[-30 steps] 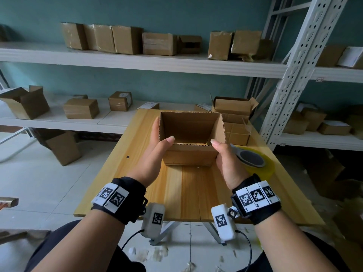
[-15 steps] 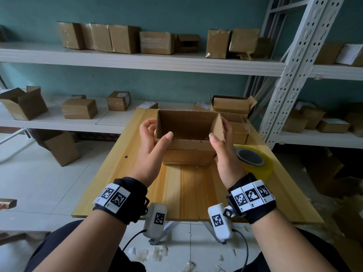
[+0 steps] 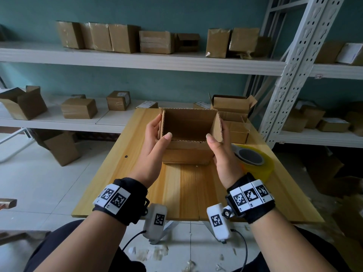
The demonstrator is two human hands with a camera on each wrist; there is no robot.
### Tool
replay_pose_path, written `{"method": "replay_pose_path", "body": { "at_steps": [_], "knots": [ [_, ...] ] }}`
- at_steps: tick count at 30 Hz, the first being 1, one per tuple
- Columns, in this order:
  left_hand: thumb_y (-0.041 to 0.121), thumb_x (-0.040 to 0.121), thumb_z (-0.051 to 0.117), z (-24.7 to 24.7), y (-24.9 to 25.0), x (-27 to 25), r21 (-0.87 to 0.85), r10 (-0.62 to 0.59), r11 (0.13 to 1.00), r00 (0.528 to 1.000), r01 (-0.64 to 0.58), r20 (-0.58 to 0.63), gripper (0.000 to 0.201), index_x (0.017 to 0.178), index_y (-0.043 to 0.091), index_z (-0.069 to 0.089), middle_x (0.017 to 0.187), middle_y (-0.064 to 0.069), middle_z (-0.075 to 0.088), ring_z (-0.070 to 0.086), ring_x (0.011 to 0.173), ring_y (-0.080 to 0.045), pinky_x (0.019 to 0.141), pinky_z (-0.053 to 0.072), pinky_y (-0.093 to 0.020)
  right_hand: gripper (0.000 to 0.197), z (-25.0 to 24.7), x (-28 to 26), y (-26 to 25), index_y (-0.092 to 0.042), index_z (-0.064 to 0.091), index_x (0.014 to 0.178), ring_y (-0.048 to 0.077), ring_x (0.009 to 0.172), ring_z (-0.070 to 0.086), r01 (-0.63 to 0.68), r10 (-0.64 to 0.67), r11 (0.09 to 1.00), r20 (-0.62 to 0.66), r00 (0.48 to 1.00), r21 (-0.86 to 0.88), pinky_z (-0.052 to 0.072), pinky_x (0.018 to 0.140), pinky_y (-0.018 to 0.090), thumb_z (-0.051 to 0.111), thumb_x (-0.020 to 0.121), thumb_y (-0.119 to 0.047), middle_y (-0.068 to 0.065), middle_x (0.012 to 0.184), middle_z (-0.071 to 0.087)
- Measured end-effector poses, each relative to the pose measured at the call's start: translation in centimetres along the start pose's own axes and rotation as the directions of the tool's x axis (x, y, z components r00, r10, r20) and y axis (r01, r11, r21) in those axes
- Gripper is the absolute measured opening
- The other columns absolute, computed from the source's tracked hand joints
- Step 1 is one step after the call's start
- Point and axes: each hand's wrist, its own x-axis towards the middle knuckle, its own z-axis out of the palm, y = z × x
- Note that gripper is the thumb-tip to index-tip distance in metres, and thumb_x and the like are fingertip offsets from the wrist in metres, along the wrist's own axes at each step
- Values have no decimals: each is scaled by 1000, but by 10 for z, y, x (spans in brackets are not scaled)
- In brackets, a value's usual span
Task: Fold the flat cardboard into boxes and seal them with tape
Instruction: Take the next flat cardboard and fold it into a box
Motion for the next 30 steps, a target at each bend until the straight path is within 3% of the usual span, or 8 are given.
{"method": "replay_pose_path", "body": {
  "at_steps": [3,5,7,9,13,17,26,30],
  "knots": [
    [56,94,57,0,0,0,-20,5,1000,1000,-5,-1,78,162,29,28,161,7,46,48,147,-17,121,40,-57,67,0,1,-1,-55,22,152,-32,118,41,23,-23,1000,1,1000,-22,35,107,14,52,92,-54,-47,137,40],
    [57,94,57,0,1,1,-19,7,1000,1000,-7,-6,79,162,30,28,161,7,46,48,147,-17,121,40,-57,72,1,0,-2,-49,20,158,-20,130,40,26,-26,999,1,1000,-38,33,110,16,49,92,-57,-30,154,37],
    [58,94,57,0,1,1,-25,1,1000,1000,-1,-11,81,163,30,27,161,9,46,48,146,-15,121,41,-56,77,2,-2,-2,-44,17,162,-5,141,35,18,-17,998,8,1000,-55,30,109,14,45,92,-61,-16,167,29],
    [59,93,57,0,1,2,-26,-3,1000,1000,3,-16,82,163,30,27,161,12,46,47,146,-11,122,40,-54,78,1,-3,-2,-41,15,164,1,147,31,21,-19,997,21,1000,-73,30,106,7,41,93,-61,-12,171,24],
    [64,91,56,1,0,4,3,-13,1000,1000,13,-20,84,164,32,26,158,23,43,44,146,0,124,38,-47,78,1,-3,0,-33,17,165,-10,134,31,21,-17,995,37,999,-99,28,91,-10,36,94,-60,-6,171,26],
    [69,92,56,-2,-4,5,25,-32,999,999,33,-38,85,165,38,26,166,15,38,39,152,-11,125,35,-53,78,0,-3,2,-31,18,165,-14,131,30,17,-11,993,52,999,-116,25,90,-13,34,94,-61,-5,171,27],
    [65,94,48,-5,-4,8,99,-46,994,999,47,-7,82,167,41,21,169,24,26,26,157,-1,131,24,-48,77,-1,-2,1,-31,15,166,-17,129,27,-4,12,992,59,998,-129,22,90,-12,33,100,-67,-7,171,24],
    [64,93,46,-7,-4,9,107,-51,993,999,49,17,82,167,41,20,168,22,27,28,155,-3,130,26,-49,81,-1,-3,0,-32,15,166,-14,134,26,-6,15,990,63,998,-141,21,91,-12,32,93,-65,-8,172,24]
  ]
}}
